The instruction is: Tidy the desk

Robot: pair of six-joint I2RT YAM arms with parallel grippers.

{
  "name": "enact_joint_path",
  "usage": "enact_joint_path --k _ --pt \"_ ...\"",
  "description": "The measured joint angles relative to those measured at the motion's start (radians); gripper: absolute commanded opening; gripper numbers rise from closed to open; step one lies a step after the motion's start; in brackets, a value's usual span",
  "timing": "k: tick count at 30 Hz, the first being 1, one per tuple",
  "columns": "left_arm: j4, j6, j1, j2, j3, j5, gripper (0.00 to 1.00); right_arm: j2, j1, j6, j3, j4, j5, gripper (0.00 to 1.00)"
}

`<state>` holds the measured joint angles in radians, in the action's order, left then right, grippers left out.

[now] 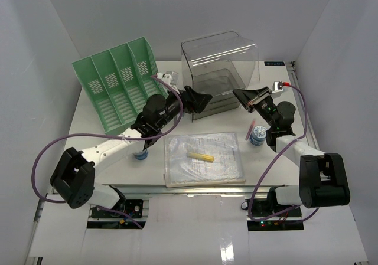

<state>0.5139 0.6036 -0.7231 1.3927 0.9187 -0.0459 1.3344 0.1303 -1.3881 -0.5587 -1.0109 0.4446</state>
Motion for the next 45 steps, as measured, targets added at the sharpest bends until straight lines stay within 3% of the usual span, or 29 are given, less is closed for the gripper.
enact_joint_path --k 5,14,17,21,27,31,33,37,41,42,45 --pt "-0.023 -0.005 -0.001 0.052 0.065 0.013 0.83 -0.002 0.000 -0.013 0.000 0.000 0.001 0.08" --pt "-0.037 0.018 -0.001 0.105 0.103 -0.039 0.48 -0.003 -0.001 -0.019 0.000 -0.001 0.002 0.10" --pt "-0.052 0.031 0.003 0.107 0.109 -0.048 0.36 -0.005 -0.006 -0.015 0.000 -0.001 0.005 0.23" --pt "-0.074 0.053 0.006 0.108 0.122 -0.059 0.23 -0.016 -0.009 0.030 0.000 -0.009 0.043 0.56" --pt "-0.076 0.075 -0.002 0.108 0.149 -0.095 0.13 -0.020 -0.016 0.200 -0.008 -0.014 0.195 0.81" --pt "-0.076 0.085 -0.006 0.107 0.154 -0.096 0.10 -0.019 -0.070 0.367 -0.017 0.031 0.360 0.88" --pt "-0.081 0.089 -0.006 0.105 0.158 -0.096 0.09 -0.020 -0.109 0.496 -0.050 0.138 0.448 0.90" --pt "-0.091 0.104 -0.006 0.100 0.165 -0.093 0.07 -0.041 -0.154 1.008 -0.246 0.663 0.485 0.95" --pt "-0.096 0.131 -0.004 0.099 0.176 -0.093 0.07 -0.111 -0.157 1.435 -0.356 1.055 0.343 0.97" --pt "-0.095 0.140 -0.003 0.099 0.178 -0.093 0.07 -0.133 -0.156 1.510 -0.356 1.126 0.295 0.90" --pt "-0.095 0.165 0.001 0.098 0.183 -0.097 0.06 -0.172 -0.154 1.663 -0.329 1.277 0.151 0.90"
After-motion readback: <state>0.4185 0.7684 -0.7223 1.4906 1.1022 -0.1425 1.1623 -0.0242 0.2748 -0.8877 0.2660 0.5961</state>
